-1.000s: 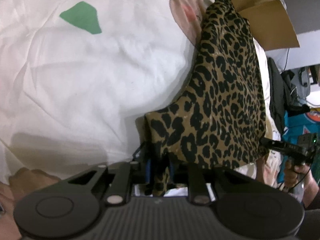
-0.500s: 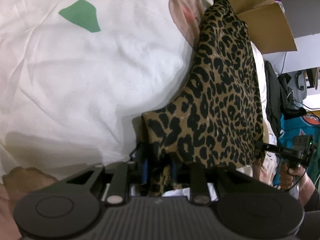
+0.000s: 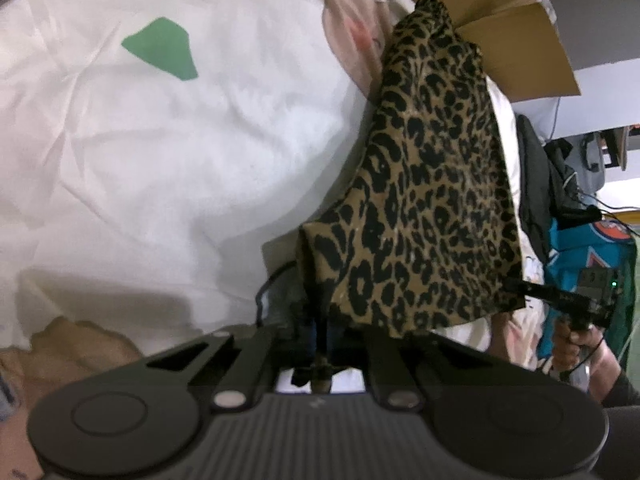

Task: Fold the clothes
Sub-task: 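Lift the skirt upright with both tools, holding it hanging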

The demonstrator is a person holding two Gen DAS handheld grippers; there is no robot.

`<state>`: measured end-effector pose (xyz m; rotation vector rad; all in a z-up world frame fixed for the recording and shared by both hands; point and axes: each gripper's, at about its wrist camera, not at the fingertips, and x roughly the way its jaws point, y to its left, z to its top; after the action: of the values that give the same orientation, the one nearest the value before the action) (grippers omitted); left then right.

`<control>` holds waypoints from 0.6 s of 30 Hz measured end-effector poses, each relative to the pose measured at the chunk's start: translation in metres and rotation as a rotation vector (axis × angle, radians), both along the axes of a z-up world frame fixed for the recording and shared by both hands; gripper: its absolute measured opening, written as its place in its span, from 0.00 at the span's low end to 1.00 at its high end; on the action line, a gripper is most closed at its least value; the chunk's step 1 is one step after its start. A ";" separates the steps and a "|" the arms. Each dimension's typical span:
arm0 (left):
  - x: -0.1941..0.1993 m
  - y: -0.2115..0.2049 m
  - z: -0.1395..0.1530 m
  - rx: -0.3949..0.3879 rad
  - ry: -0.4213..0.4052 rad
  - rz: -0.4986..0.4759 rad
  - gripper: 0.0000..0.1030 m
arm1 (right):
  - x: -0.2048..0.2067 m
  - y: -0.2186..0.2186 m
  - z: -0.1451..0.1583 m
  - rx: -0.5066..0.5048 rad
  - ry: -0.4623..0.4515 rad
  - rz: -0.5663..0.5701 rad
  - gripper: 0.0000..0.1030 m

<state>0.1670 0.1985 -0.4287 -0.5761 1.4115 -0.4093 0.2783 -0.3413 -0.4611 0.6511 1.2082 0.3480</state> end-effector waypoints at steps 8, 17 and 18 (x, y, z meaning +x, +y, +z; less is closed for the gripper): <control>0.023 -0.010 0.018 -0.014 0.006 -0.016 0.04 | 0.003 -0.004 0.007 0.063 0.020 0.096 0.01; 0.030 -0.006 0.013 0.005 0.000 -0.009 0.04 | 0.007 -0.016 -0.005 0.078 0.056 0.075 0.02; 0.029 -0.004 0.013 0.009 -0.002 -0.006 0.04 | 0.007 -0.012 -0.007 0.073 0.059 0.071 0.02</control>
<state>0.1964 0.1943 -0.4160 -0.5644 1.4130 -0.4085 0.2856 -0.3530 -0.4678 0.6859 1.2822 0.4366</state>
